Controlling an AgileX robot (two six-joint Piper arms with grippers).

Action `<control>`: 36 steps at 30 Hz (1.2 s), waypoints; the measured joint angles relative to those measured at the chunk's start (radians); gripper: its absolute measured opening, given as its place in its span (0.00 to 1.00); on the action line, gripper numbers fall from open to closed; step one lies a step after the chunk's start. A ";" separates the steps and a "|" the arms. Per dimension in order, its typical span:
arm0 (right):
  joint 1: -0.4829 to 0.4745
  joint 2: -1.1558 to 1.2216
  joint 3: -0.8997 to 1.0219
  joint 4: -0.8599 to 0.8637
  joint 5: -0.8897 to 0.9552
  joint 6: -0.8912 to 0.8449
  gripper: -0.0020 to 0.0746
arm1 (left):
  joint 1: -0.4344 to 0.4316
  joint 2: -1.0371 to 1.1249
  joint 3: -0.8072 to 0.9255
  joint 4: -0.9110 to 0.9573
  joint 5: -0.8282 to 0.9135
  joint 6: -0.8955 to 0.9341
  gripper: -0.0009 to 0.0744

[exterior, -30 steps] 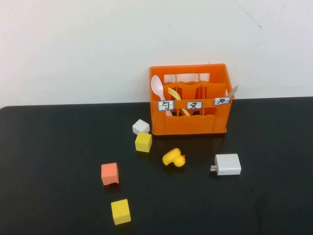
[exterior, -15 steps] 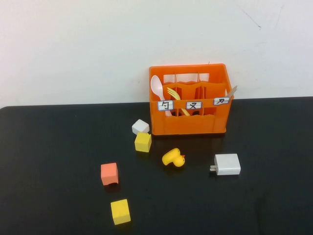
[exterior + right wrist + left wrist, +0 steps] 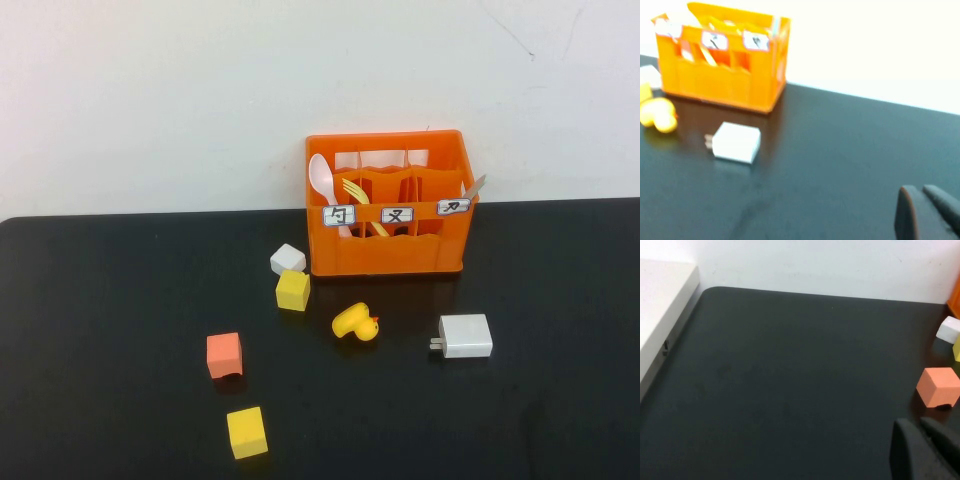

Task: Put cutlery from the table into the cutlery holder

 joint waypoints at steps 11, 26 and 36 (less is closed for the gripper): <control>-0.017 0.000 -0.008 -0.027 0.100 0.128 0.02 | 0.000 0.000 0.000 0.000 0.001 0.000 0.01; -0.140 0.000 -0.010 -0.033 0.106 0.272 0.02 | 0.000 0.000 -0.001 0.000 0.003 0.000 0.01; -0.136 0.000 -0.010 -0.034 0.106 0.212 0.02 | 0.000 0.000 -0.001 0.000 0.003 0.000 0.01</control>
